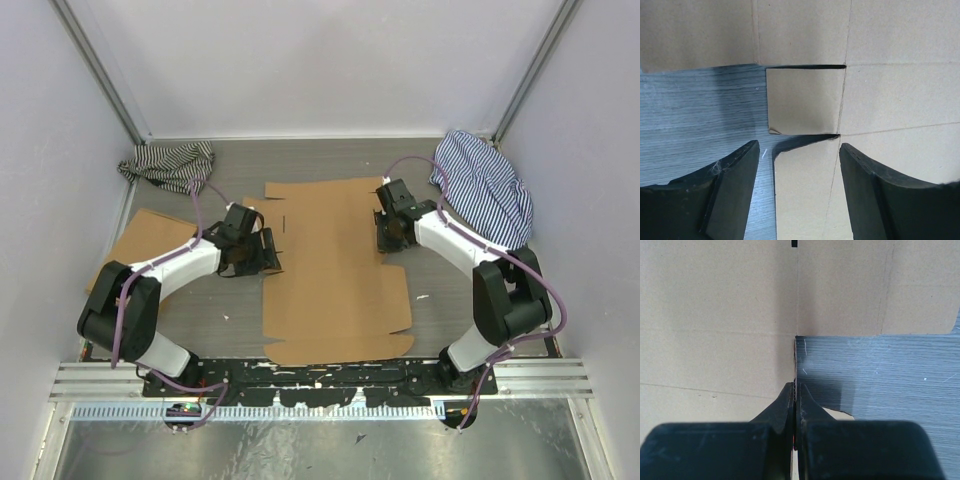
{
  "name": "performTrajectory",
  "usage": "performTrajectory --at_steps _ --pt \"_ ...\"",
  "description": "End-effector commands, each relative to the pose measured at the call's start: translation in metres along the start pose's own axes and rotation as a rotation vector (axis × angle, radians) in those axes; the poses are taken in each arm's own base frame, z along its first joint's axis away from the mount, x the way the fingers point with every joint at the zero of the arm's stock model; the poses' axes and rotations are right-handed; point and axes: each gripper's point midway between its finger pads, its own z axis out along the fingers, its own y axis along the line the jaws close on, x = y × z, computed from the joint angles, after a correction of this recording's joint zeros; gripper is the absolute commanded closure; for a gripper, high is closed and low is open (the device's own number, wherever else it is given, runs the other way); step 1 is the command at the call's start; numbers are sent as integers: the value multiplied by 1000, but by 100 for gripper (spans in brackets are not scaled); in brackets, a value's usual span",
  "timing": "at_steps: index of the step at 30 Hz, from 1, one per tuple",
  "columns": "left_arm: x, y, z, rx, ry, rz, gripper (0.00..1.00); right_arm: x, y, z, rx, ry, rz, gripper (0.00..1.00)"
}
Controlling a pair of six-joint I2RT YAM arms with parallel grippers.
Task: Fold the paper box
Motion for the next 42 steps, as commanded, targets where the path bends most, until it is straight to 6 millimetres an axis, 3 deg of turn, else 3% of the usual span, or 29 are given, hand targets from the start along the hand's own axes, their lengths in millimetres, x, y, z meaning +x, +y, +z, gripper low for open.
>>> performTrajectory --at_steps 1,6,18,23,31,42 --pt "1 0 -11 -4 -9 -2 28 -30 17 -19 -83 -97 47 99" --pt "-5 3 -24 -5 -67 -10 25 -47 22 -42 -115 -136 45 99" --pt "-16 -2 -39 32 -168 -60 23 -59 30 -89 -198 -205 36 99" --pt "-21 2 -32 17 -196 -58 22 -61 33 -100 -222 -219 27 99" --pt "-30 5 -7 34 -236 -68 21 -55 33 -100 -232 -208 23 99" --pt "-29 0 2 304 -270 -203 21 -56 36 -112 -266 -227 13 99"
